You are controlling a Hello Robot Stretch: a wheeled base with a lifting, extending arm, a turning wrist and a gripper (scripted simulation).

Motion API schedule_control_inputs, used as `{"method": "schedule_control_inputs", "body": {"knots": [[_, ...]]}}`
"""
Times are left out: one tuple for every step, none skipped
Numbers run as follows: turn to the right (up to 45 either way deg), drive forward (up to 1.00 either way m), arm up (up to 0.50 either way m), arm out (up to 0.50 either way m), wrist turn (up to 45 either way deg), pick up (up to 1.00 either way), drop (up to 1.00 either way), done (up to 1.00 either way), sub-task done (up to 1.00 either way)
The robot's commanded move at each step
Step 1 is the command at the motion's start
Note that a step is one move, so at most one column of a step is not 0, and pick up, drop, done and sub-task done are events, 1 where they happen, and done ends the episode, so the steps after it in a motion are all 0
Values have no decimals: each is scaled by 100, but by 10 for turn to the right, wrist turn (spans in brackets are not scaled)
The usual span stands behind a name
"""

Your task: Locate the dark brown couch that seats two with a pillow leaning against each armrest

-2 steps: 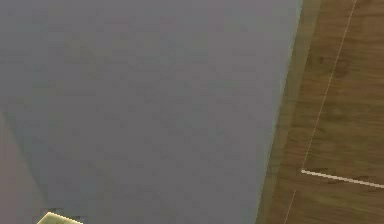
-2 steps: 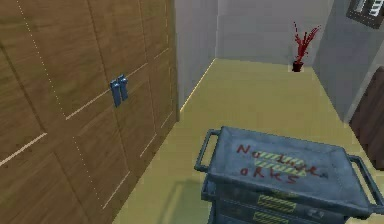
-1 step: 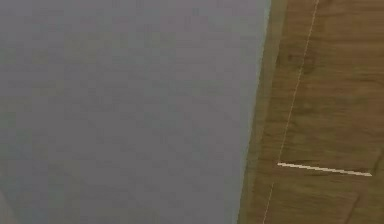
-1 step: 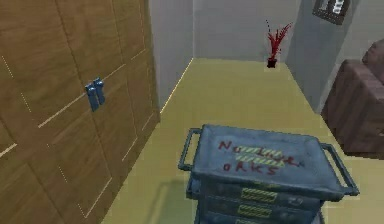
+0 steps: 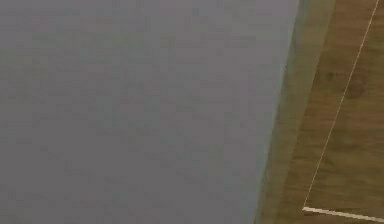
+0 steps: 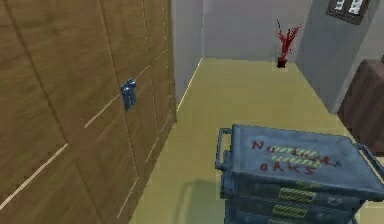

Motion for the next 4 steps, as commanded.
{"method": "schedule_control_inputs", "body": {"knots": [[-450, 0, 0, 0, 0, 0, 0, 0, 0], [-450, 0, 0, 0, 0, 0, 0, 0, 0], [-180, 0, 0, 0, 0, 0, 0, 0, 0], [0, 0, 0, 0, 0, 0, 0, 100, 0]]}}
